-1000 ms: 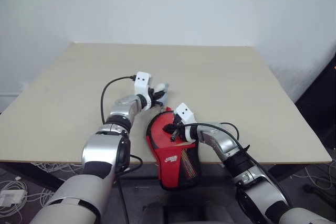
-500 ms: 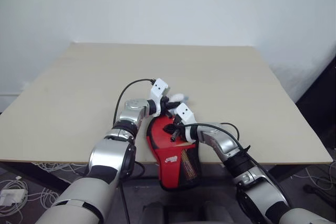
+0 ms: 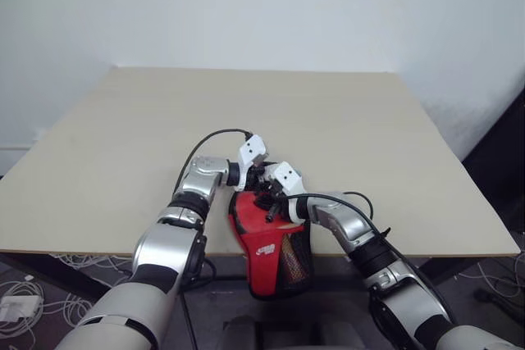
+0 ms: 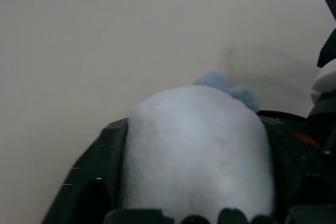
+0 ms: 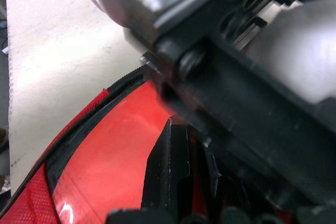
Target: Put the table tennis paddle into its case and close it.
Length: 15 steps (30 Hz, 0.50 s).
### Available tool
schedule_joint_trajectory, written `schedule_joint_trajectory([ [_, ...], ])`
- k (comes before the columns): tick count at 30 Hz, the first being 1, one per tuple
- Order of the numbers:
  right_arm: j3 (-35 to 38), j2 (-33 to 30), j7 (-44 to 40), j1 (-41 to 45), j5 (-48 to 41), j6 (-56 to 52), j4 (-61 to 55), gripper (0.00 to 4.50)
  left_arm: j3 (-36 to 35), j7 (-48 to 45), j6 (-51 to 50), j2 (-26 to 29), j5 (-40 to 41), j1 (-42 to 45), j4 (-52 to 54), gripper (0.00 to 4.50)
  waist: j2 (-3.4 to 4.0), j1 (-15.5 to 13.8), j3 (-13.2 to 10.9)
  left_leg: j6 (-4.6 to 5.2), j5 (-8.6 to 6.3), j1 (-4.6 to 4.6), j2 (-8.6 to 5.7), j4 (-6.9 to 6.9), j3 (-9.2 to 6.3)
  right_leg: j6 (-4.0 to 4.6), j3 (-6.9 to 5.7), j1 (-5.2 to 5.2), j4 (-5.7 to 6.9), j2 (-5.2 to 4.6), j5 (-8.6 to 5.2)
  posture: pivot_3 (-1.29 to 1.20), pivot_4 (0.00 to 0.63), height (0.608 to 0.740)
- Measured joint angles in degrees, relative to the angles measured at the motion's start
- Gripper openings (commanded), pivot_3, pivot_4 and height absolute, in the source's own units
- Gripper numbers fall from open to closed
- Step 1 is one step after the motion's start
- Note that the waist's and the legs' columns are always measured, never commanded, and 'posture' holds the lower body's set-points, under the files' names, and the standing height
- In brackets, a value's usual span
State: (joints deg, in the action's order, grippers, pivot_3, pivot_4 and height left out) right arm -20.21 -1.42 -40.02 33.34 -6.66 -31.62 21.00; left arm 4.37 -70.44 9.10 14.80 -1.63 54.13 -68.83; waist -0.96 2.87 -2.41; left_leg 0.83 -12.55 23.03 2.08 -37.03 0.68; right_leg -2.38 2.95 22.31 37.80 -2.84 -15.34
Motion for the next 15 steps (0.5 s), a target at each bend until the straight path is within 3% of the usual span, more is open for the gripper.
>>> schedule_joint_trajectory([
  [1, -0.1, 0.0, -0.03, -0.04, 0.0, 0.0, -0.06, 0.25, 0.0, 0.0, 0.01, 0.31, -0.02, 0.0, 0.02, 4.45, 0.0, 0.03, 0.0, 0.0, 0.0, -0.01, 0.0, 0.0, 0.0, 0.0, 0.0, 0.0, 0.0, 0.0, 0.0, 0.0, 0.0, 0.74],
  [9, -0.33, 0.16, -0.05, -0.1, -0.01, 0.0, -0.16, 0.25, 0.51, -2.02, 0.52, 2.27, -0.05, 0.01, 1.29, 4.45, 0.0, 0.22, 0.0, 0.0, 0.0, -0.03, 0.01, 0.0, 0.01, 0.0, 0.03, 0.01, 0.02, 0.02, 0.0, 0.0, 0.0, 0.74],
  [15, -0.29, 0.15, -0.07, -0.09, -0.01, 0.01, -0.16, 0.25, 0.99, -11.02, -2.9, 8.38, 0.97, -0.17, 8.39, 4.45, 0.01, 0.22, -0.01, 0.0, 0.0, 0.01, 0.03, 0.0, 0.02, 0.01, 0.03, 0.04, 0.01, 0.03, 0.0, 0.0, 0.0, 0.74],
])
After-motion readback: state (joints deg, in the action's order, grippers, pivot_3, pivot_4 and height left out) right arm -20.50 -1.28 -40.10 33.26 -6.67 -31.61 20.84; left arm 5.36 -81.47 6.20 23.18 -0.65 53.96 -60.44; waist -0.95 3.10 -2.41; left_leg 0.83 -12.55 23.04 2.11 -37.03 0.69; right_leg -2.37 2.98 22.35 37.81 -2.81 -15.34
